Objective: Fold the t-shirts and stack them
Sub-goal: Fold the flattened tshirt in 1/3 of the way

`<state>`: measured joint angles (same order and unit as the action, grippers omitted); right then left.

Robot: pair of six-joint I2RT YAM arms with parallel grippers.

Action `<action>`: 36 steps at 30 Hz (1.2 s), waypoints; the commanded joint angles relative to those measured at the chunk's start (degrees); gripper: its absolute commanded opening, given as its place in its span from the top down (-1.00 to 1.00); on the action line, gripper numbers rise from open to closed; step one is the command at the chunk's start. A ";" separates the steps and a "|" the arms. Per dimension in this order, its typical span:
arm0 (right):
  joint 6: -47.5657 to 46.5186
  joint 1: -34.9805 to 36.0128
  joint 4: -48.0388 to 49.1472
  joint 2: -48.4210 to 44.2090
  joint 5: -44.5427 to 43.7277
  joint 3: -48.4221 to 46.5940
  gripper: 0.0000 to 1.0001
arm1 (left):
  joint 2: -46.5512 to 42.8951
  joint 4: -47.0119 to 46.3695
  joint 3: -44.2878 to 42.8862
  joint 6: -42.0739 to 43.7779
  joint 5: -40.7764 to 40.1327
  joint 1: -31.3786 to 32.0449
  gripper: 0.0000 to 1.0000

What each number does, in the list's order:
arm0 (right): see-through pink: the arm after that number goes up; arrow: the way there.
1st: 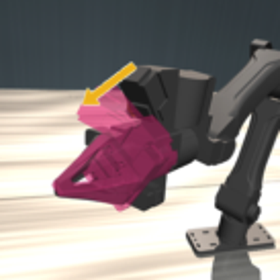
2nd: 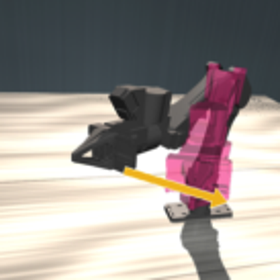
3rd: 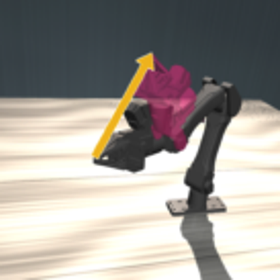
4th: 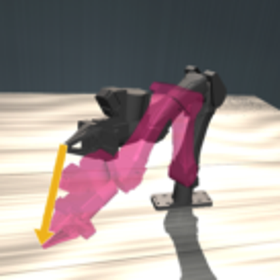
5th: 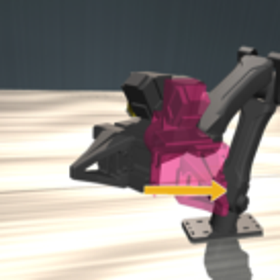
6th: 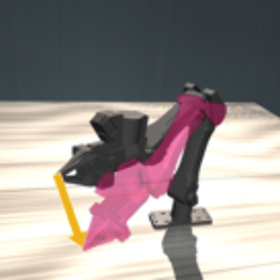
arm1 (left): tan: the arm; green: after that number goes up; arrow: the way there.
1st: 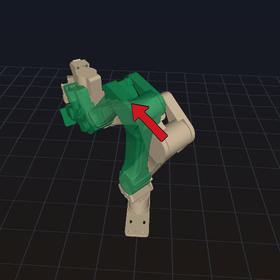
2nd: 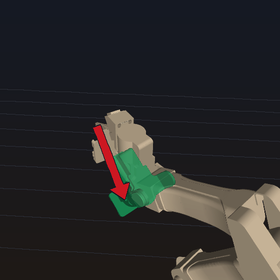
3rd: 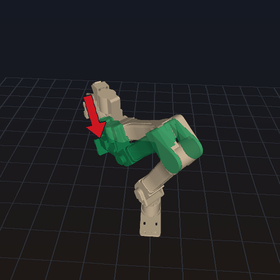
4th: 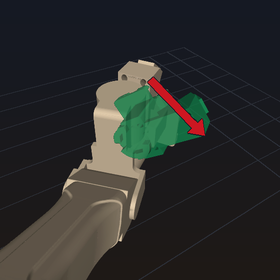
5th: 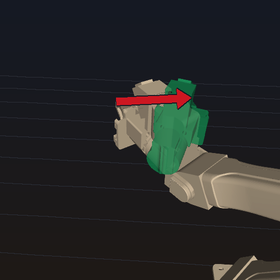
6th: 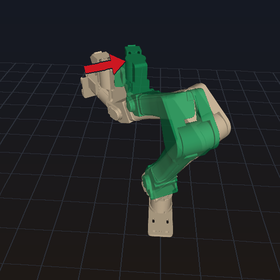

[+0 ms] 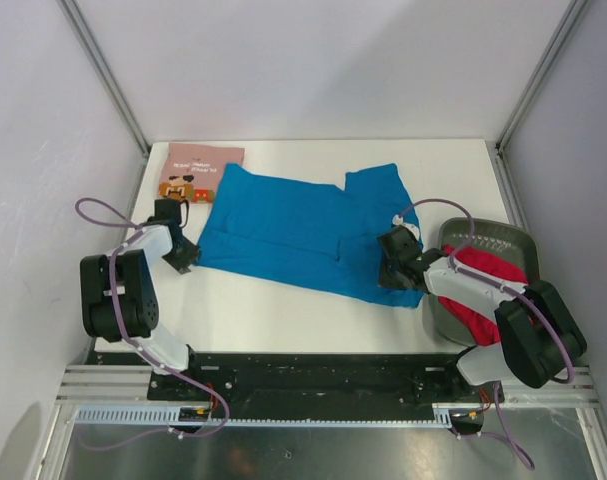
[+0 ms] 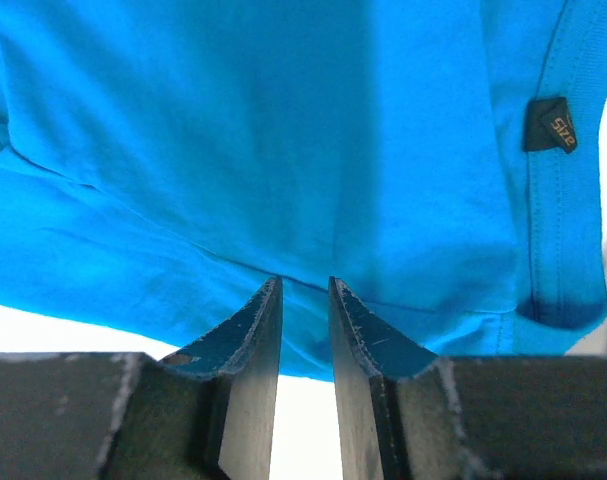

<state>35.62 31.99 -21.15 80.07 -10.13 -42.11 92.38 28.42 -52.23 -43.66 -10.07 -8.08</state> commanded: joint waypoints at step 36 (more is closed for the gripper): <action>5.75 -5.91 -4.35 -12.79 4.55 11.01 0.36 | -5.39 1.41 2.53 -4.38 -12.82 -0.60 1.00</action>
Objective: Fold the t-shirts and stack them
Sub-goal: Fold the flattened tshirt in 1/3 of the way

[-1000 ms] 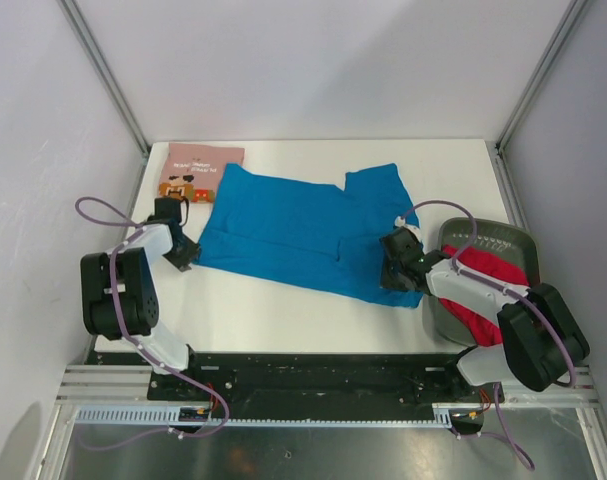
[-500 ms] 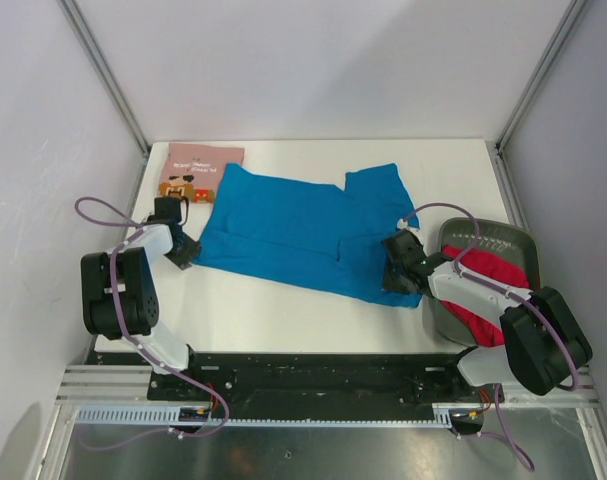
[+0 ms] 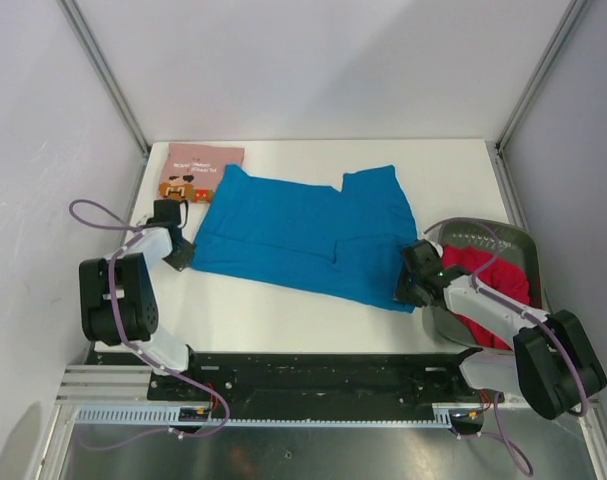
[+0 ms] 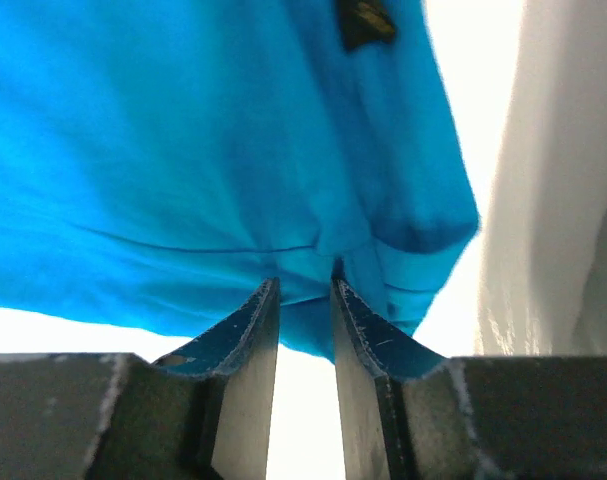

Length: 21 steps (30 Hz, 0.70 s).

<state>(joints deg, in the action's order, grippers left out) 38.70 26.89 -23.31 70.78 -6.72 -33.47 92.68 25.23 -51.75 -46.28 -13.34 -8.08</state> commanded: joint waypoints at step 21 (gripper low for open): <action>11.72 5.17 -10.82 -19.43 0.37 8.24 0.28 | -21.10 12.07 15.11 -4.96 -13.52 -6.52 1.00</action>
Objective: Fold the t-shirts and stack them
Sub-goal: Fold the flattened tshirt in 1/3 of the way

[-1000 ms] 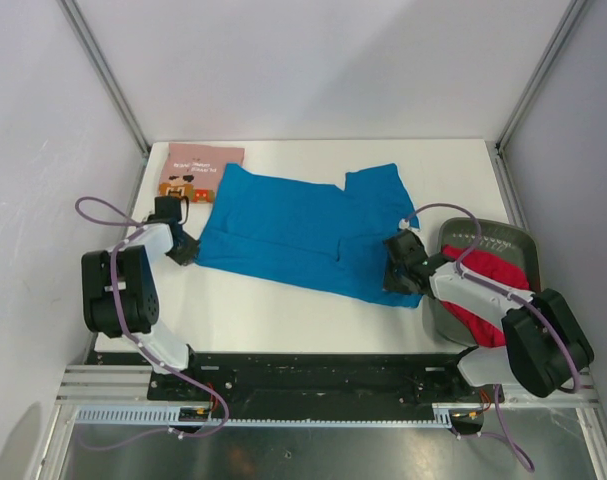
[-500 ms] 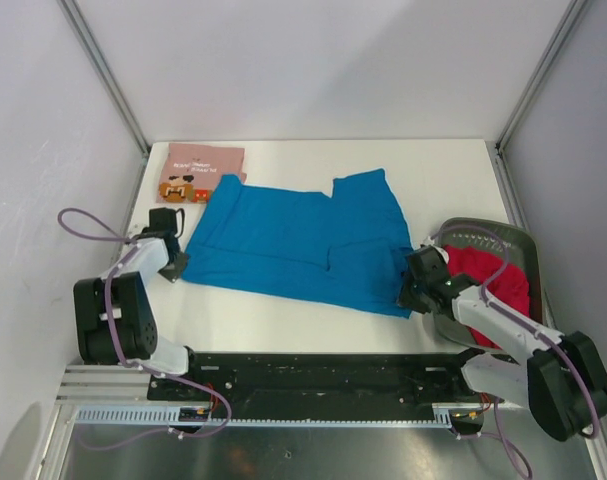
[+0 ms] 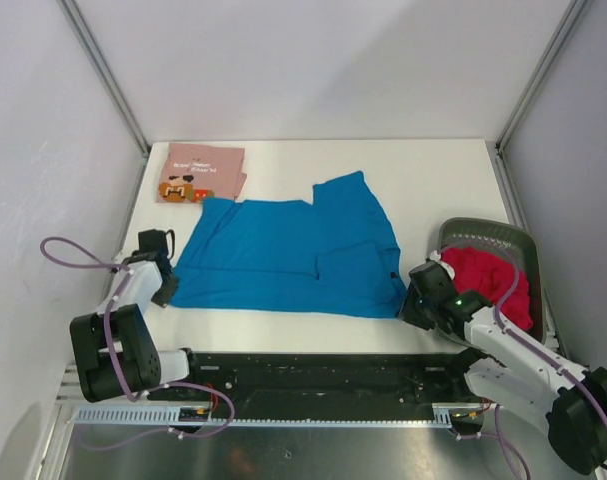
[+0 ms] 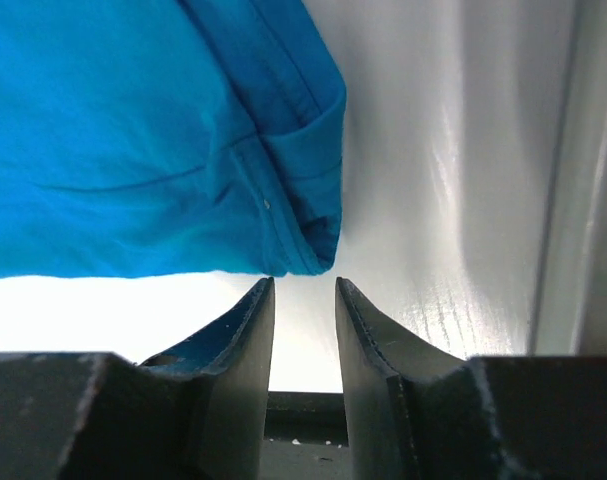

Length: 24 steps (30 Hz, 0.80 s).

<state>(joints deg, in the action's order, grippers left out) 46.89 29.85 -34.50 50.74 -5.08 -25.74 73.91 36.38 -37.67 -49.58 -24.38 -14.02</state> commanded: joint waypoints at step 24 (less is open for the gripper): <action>8.78 2.33 9.85 2.31 -11.31 3.44 0.29 | -1.26 0.86 2.14 -1.74 -2.68 -0.68 1.00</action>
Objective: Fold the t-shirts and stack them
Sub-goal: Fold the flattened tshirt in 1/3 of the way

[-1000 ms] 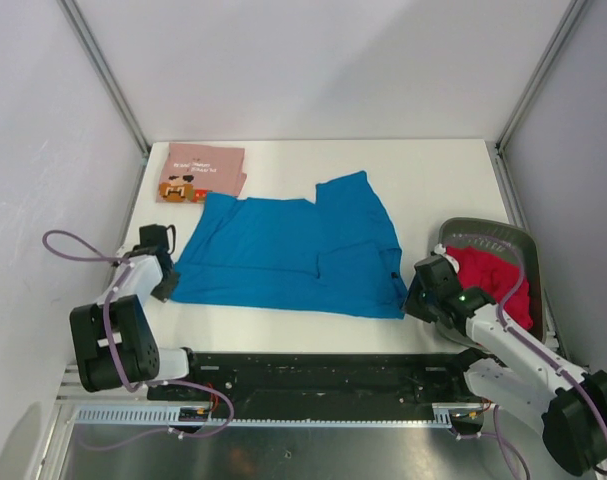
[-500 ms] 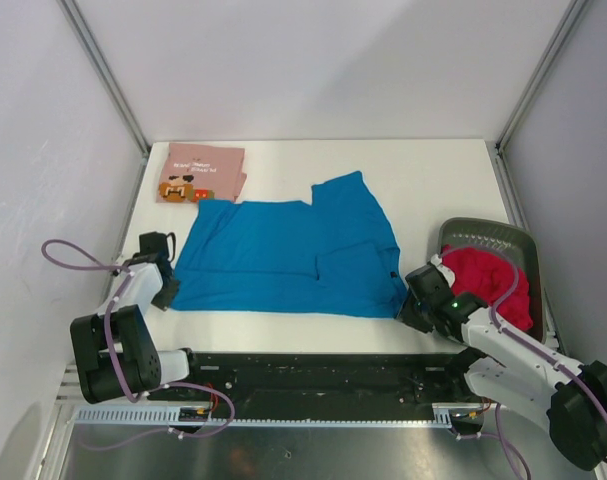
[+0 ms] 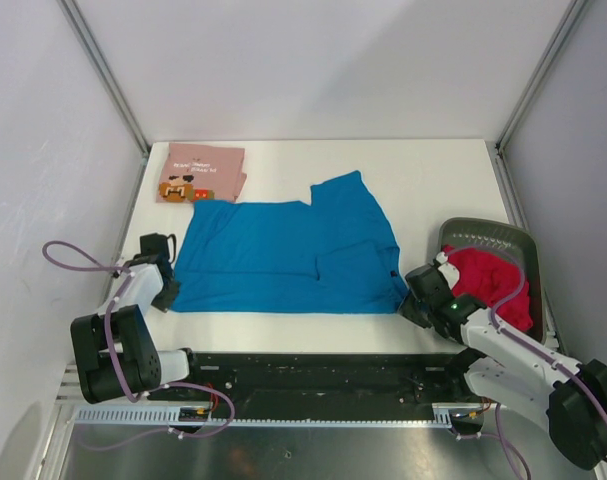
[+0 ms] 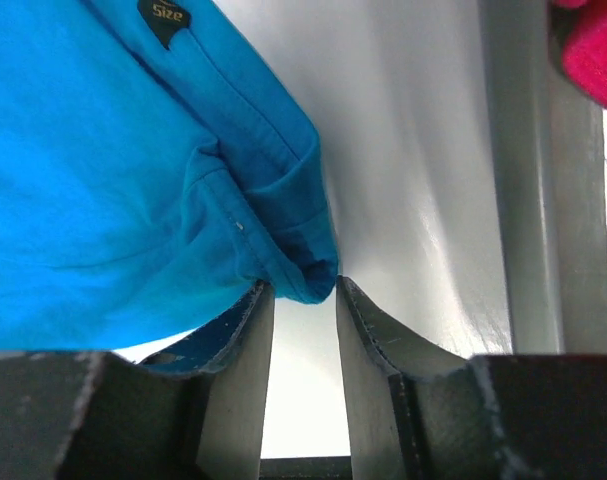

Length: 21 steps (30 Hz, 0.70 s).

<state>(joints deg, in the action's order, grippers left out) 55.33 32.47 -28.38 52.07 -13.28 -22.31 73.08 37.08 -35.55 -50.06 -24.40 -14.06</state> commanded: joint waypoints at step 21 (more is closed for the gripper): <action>8.24 -6.30 -24.77 -11.46 7.38 -6.82 1.00 | -4.67 7.31 2.81 -5.56 -3.39 -1.99 1.00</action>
<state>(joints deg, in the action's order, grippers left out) 60.01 26.76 -43.53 42.24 -7.75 -26.50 70.98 41.12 -34.22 -52.38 -24.38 -14.57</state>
